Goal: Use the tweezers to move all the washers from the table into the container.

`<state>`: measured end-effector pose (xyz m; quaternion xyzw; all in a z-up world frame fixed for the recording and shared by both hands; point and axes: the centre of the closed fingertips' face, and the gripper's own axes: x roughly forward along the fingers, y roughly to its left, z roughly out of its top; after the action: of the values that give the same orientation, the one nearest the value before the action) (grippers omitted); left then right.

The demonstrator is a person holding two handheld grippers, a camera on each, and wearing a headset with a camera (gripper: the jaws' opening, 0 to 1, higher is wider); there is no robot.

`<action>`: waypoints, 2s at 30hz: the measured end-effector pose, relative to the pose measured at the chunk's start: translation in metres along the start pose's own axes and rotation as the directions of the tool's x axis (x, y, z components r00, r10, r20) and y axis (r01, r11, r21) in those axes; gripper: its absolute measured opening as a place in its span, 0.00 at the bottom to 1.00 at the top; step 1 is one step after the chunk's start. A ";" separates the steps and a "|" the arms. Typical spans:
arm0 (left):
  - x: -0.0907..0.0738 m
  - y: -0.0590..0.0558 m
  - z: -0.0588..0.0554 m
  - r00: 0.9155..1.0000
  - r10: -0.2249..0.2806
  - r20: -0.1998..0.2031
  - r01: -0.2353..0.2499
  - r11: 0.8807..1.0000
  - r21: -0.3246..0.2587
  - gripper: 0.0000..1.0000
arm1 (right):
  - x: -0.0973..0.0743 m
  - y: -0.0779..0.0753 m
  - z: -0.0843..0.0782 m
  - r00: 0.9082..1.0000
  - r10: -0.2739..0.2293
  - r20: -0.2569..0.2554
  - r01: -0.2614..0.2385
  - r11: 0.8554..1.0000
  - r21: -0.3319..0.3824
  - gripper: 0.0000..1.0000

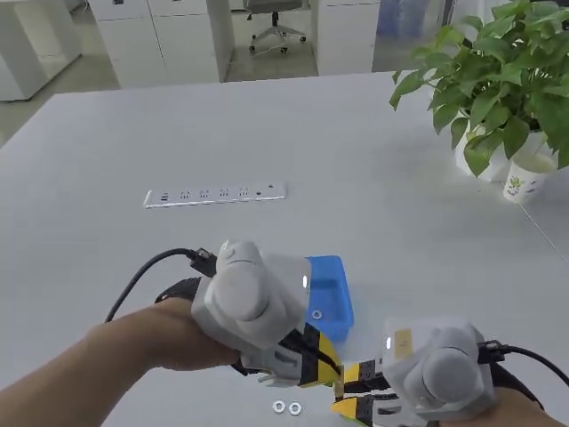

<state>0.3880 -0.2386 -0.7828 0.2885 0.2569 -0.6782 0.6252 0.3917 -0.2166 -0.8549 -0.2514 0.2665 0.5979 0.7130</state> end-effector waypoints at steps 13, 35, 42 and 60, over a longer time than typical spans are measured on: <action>0.006 -0.003 -0.003 1.000 -0.003 -0.002 0.003 1.000 0.005 0.04 | 0.003 0.002 -0.007 1.000 -0.001 -0.011 0.001 1.000 -0.007 0.12; 0.009 -0.003 -0.001 1.000 -0.011 0.005 0.011 1.000 0.002 0.04 | 0.002 0.003 -0.011 1.000 -0.003 -0.013 0.003 1.000 0.006 0.12; 0.010 -0.002 0.000 1.000 -0.008 0.006 0.008 1.000 0.003 0.04 | 0.002 0.002 -0.011 1.000 -0.005 -0.011 0.005 1.000 0.004 0.12; 0.009 0.003 -0.002 1.000 -0.010 0.017 0.010 1.000 -0.021 0.04 | 0.006 -0.001 -0.013 1.000 0.000 -0.008 0.001 1.000 0.026 0.12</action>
<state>0.3902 -0.2437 -0.7910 0.2748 0.2602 -0.6811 0.6268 0.3920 -0.2212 -0.8681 -0.2445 0.2770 0.5932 0.7153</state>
